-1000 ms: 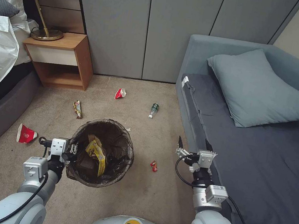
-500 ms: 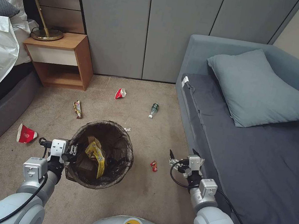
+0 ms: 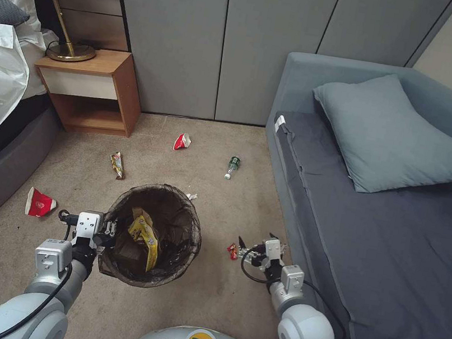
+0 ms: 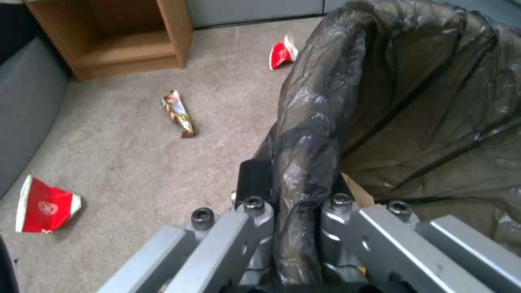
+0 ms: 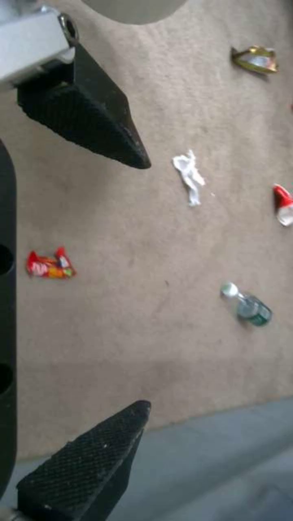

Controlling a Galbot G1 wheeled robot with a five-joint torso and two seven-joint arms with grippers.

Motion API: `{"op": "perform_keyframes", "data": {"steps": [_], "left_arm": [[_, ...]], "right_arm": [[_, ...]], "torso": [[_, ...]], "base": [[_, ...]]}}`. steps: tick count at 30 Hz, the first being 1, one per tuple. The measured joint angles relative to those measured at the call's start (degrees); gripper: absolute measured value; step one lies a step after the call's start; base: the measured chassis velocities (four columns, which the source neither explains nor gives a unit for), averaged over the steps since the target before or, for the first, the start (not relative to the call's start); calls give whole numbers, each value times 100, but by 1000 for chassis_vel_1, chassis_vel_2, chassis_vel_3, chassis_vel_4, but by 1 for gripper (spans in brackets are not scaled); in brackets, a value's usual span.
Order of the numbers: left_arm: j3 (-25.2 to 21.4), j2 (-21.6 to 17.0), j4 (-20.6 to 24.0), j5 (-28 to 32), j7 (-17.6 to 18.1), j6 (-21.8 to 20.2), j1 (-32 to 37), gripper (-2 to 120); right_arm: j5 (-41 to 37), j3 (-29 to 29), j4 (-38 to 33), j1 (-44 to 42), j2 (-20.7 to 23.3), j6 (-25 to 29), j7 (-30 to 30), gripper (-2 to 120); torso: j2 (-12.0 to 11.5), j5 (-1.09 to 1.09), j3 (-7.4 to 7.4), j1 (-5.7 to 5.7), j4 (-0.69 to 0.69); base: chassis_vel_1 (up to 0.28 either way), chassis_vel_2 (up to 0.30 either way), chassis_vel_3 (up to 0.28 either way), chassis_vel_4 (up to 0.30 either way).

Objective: Pick up the trash bin, then pick up the garbage from the floor and place it into the trash bin.

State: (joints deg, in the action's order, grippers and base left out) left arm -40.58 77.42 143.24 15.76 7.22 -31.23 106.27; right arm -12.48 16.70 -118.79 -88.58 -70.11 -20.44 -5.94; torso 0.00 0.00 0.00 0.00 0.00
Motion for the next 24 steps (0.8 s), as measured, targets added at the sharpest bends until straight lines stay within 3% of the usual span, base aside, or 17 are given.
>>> {"op": "perform_keyframes", "data": {"steps": [15, 24], "left_arm": [[39, 95, 0, -107, 0, 2, 132, 5], [33, 120, 0, -120, -2, 5, 194, 5]], "right_arm": [[10, -493, 811, 359, 221, -130, -2, 100], [-89, -562, 1155, 371, 120, -197, 97, 100]], "torso": [[0, 0, 0, 0, 0], [0, -1, 0, 0, 0]], "base": [[0, 0, 0, 0], [0, 0, 0, 0]]}}
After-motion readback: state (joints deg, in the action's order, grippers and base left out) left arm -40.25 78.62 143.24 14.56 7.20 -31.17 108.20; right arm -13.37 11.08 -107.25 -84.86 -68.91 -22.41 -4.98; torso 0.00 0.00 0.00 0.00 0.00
